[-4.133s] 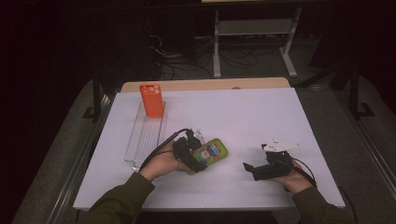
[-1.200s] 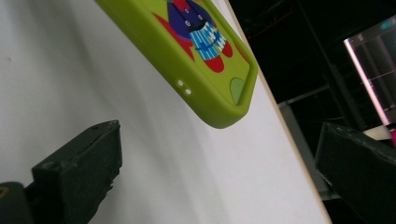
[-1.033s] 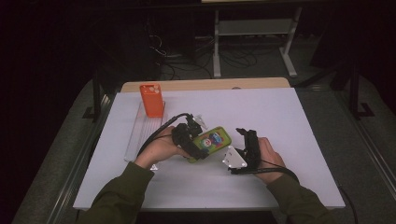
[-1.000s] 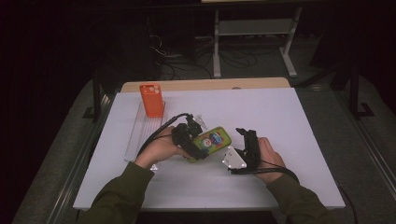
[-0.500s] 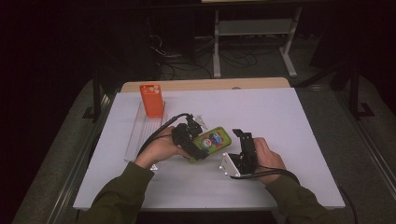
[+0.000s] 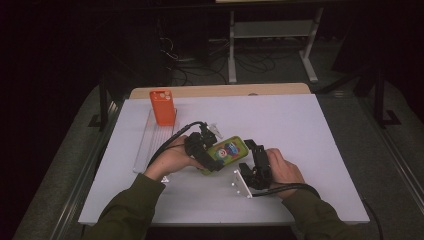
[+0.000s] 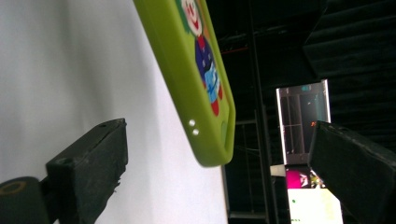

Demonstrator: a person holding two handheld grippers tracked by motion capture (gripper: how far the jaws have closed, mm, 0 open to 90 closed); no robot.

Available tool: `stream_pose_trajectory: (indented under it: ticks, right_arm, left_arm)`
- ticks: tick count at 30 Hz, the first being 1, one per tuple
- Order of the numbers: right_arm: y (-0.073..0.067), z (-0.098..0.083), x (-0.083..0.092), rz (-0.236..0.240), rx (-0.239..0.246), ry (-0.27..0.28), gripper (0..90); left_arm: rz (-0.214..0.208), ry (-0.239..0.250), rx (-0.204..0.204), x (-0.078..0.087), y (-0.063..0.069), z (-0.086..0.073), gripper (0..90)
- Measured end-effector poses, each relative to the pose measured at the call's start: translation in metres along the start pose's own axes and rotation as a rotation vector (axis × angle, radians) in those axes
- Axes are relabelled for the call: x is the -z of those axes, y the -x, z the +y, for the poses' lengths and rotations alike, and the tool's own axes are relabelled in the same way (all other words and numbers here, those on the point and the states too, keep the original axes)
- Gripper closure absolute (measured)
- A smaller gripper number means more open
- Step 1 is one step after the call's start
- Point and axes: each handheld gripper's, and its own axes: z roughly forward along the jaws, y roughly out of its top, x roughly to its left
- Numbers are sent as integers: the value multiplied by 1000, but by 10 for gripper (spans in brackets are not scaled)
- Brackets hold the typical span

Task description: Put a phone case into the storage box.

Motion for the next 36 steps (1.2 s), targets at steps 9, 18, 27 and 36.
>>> stream_pose_trajectory:
  ticks: [9, 18, 27, 36]
  right_arm:
    - [-7, 9, 3, -35, 124, 4, 205]
    - [-12, 11, 6, -38, 180, 7, 388]
    - [-16, 13, 7, -26, 213, 9, 545]
    - [-17, 14, 7, -16, 232, 6, 642]
  left_arm:
    - [-7, 12, -2, -2, 4, 1, 159]
    - [-9, 10, -10, -3, 7, 2, 159]
    - [-16, 13, -13, -5, 10, 3, 159]
    - [-25, 16, -15, -5, 12, 3, 160]
